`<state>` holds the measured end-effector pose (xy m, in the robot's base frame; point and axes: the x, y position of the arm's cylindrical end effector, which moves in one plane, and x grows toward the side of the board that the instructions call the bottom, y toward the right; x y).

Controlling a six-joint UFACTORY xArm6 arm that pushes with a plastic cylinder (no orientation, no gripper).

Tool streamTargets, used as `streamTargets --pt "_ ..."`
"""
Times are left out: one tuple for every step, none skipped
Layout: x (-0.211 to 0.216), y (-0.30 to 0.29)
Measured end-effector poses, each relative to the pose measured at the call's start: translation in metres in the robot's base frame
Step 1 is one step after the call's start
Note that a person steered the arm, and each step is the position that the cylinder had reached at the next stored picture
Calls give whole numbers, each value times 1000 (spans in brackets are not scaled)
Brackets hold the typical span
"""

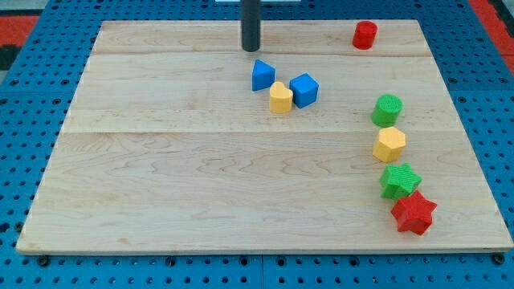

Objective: Place the triangle above the heart

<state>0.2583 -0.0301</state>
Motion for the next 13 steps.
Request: streamTargets --pt "0 -52" --pt "22 -71" --pt "43 -75" --pt "43 -88" --pt "43 -87" --pt "47 -85" --pt "57 -99" --pt "59 -90" --pt "66 -57" --pt "75 3" --pt "66 8" --pt "68 43" --pt "67 31"
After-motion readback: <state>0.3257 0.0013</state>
